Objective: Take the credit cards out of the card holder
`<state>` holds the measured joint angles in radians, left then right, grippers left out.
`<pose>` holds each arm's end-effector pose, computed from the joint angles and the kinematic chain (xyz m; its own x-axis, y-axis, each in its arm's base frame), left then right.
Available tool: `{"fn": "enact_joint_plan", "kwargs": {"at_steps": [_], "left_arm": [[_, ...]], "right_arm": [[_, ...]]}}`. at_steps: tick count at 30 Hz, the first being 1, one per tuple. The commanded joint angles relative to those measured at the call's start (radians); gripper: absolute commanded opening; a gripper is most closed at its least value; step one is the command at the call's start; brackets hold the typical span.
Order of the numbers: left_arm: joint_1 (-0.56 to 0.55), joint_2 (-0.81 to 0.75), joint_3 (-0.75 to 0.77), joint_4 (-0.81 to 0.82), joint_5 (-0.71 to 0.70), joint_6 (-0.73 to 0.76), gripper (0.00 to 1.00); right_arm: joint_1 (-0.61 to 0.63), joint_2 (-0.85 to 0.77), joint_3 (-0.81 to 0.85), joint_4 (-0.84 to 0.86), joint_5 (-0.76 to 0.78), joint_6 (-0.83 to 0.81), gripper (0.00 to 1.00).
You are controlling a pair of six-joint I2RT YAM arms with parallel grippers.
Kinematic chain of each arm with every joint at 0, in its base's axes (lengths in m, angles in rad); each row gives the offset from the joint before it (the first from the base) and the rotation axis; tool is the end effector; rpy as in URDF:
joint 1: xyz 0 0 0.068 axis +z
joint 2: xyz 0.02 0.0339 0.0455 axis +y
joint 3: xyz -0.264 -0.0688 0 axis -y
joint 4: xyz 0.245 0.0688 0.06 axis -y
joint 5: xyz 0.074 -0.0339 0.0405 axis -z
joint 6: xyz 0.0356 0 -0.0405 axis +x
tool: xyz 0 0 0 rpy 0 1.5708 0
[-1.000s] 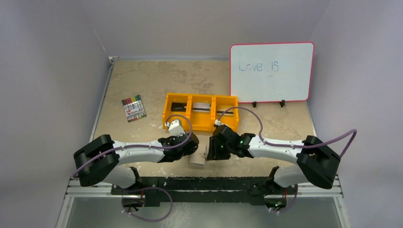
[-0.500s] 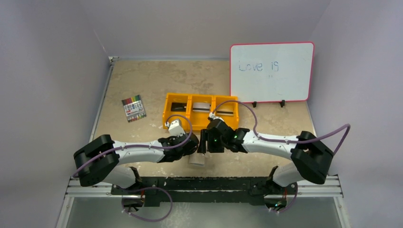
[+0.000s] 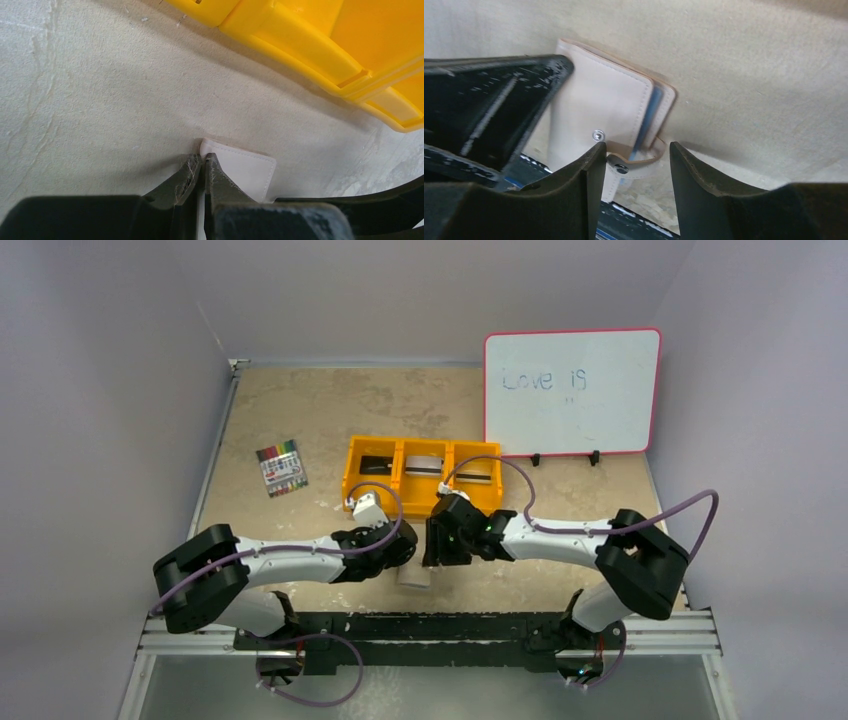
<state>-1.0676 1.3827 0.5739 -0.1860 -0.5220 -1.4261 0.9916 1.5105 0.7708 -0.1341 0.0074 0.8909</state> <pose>0.1314 -0.2020 0.1491 -0.6802 -0.5431 -0.4923 -0.3096 0.8216 -0.4787 0.1622 0.2475 0.1722 -0.9126 0.0253 -0.4080 -0.1982 0.8456 0.4956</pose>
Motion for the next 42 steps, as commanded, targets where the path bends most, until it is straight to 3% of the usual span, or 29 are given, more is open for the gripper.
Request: {"fn": "enact_joint_plan", "kwargs": {"at_steps": [1,23,30,34,42], "left_arm": [[0.002,-0.035,-0.012,-0.009,-0.039,-0.019,0.0],[0.002,-0.032,-0.007,-0.018,-0.043,-0.019,0.0],[0.001,-0.032,-0.007,-0.021,-0.046,-0.02,0.0],[0.002,-0.031,0.0,-0.024,-0.045,-0.017,0.0],[0.002,-0.016,0.023,-0.012,-0.028,0.03,0.0]], "right_arm": [[-0.002,-0.052,-0.03,-0.037,-0.004,-0.024,0.51],[-0.002,-0.1,-0.066,-0.089,0.08,0.042,0.35],[-0.002,-0.125,-0.1,-0.083,0.076,0.043,0.36],[-0.001,-0.122,-0.11,-0.06,0.085,0.051,0.29],[-0.001,-0.137,-0.114,0.008,0.117,0.068,0.06]]}}
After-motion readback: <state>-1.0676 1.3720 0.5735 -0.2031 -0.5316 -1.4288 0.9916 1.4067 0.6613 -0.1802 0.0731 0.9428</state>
